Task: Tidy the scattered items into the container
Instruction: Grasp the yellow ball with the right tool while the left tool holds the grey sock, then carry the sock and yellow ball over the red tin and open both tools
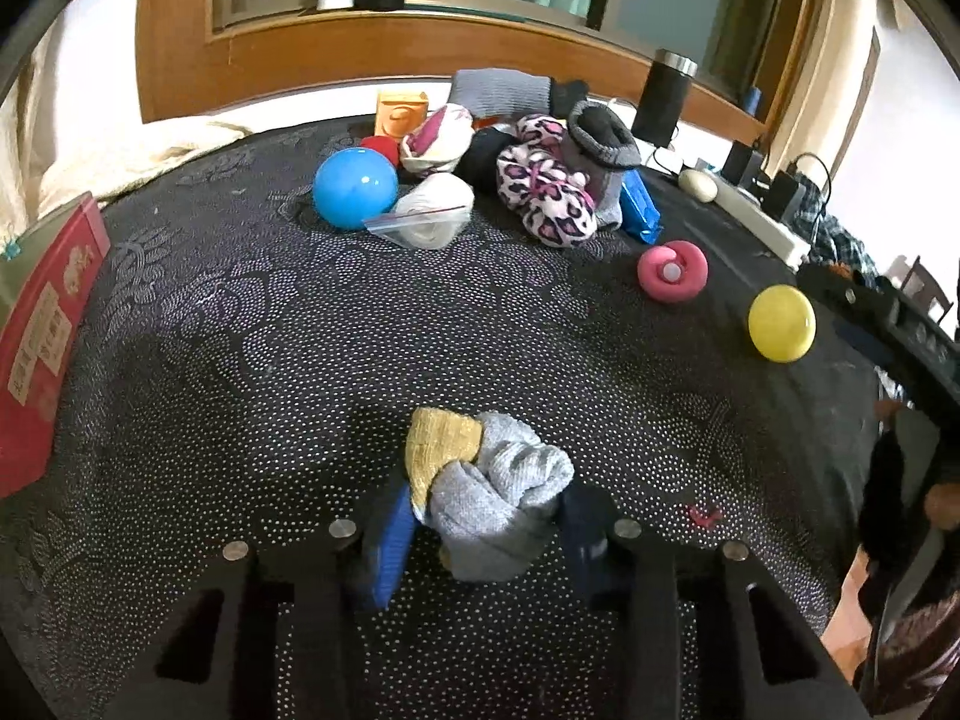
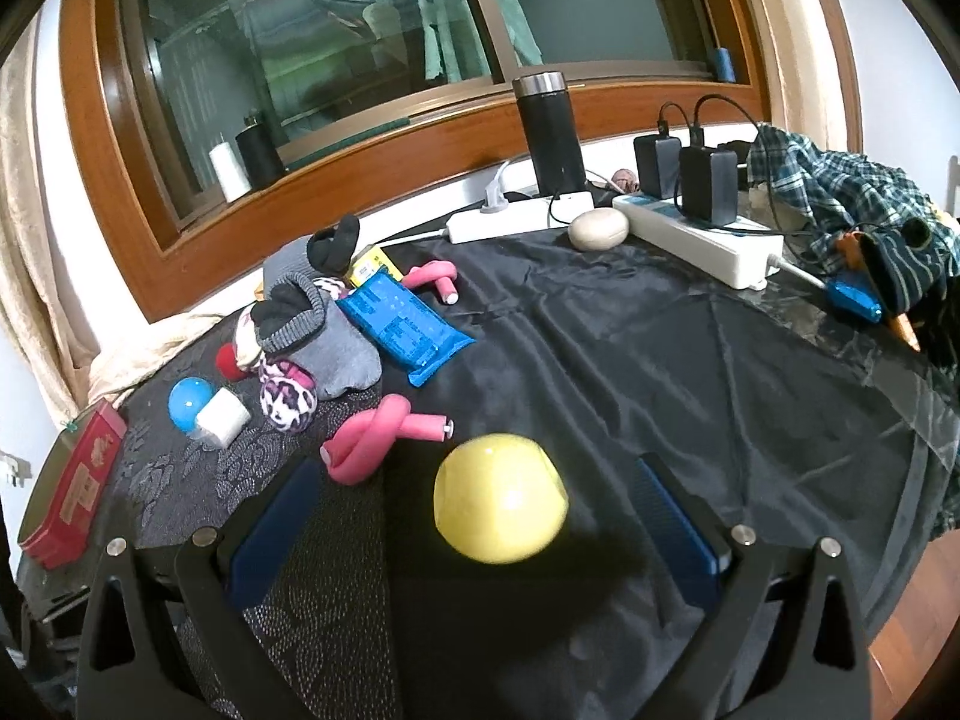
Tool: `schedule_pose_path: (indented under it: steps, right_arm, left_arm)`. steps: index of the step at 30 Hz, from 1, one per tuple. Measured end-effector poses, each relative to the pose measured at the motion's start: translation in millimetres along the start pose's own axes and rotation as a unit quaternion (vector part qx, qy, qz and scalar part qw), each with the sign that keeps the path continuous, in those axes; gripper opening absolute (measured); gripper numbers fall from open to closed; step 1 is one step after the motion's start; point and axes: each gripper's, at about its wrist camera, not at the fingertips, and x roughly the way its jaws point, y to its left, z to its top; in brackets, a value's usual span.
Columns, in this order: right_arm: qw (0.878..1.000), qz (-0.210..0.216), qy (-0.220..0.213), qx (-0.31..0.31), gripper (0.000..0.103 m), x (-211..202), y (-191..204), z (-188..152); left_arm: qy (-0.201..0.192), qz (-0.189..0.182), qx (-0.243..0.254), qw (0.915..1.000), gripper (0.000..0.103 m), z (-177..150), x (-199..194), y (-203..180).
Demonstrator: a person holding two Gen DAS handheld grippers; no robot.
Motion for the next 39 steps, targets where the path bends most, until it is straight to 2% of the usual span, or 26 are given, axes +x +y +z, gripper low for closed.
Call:
schedule_pose_path:
  steps: [4, 7, 9, 12, 19, 25, 29, 32, 39]
  right_arm:
    - [1.000, 0.002, 0.009, -0.006, 0.099, 7.7, 0.5, -0.2]
    - [1.000, -0.006, 0.024, -0.012, 0.081, 14.9, -1.3, -1.4]
    - [0.999, -0.017, 0.036, -0.014, 0.059, 20.7, -3.4, -2.2]
    - [0.999, -0.018, 0.040, -0.009, 0.049, 21.1, -6.1, -2.3]
    - [0.999, -0.005, 0.012, -0.040, 0.048, -1.9, 19.5, 5.5]
    - [0.995, 0.052, -0.015, -0.081, 0.048, -24.3, 77.1, 17.4]
    - [0.987, 0.104, -0.020, -0.119, 0.048, -31.8, 131.4, 22.0]
    - [0.978, 0.144, -0.017, -0.150, 0.048, -33.0, 178.3, 20.4]
    - [0.952, 0.215, -0.002, -0.218, 0.048, -29.2, 281.8, 3.6]
  left_arm:
    - [-0.002, 0.000, 0.001, 1.0000, 0.043, -0.6, -1.7, 0.1]
    - [-0.004, 0.000, 0.001, 1.0000, 0.043, -0.7, -3.6, 0.6]
    - [-0.011, 0.001, -0.001, 0.9999, 0.043, 1.2, -7.8, 2.8]
    - [-0.023, 0.005, -0.006, 0.9997, 0.043, 3.5, -14.8, 7.9]
    - [-0.048, 0.014, -0.029, 0.9983, 0.043, 5.5, -31.2, 25.9]
    - [-0.096, 0.047, -0.063, 0.9922, 0.043, 3.6, -68.5, 59.1]
    - [-0.139, 0.087, -0.098, 0.9816, 0.043, 1.1, -102.1, 100.3]
    - [-0.166, 0.124, -0.130, 0.9697, 0.043, -3.4, -125.6, 138.7]
    - [-0.186, 0.186, -0.188, 0.9462, 0.043, -17.4, -154.0, 218.2]
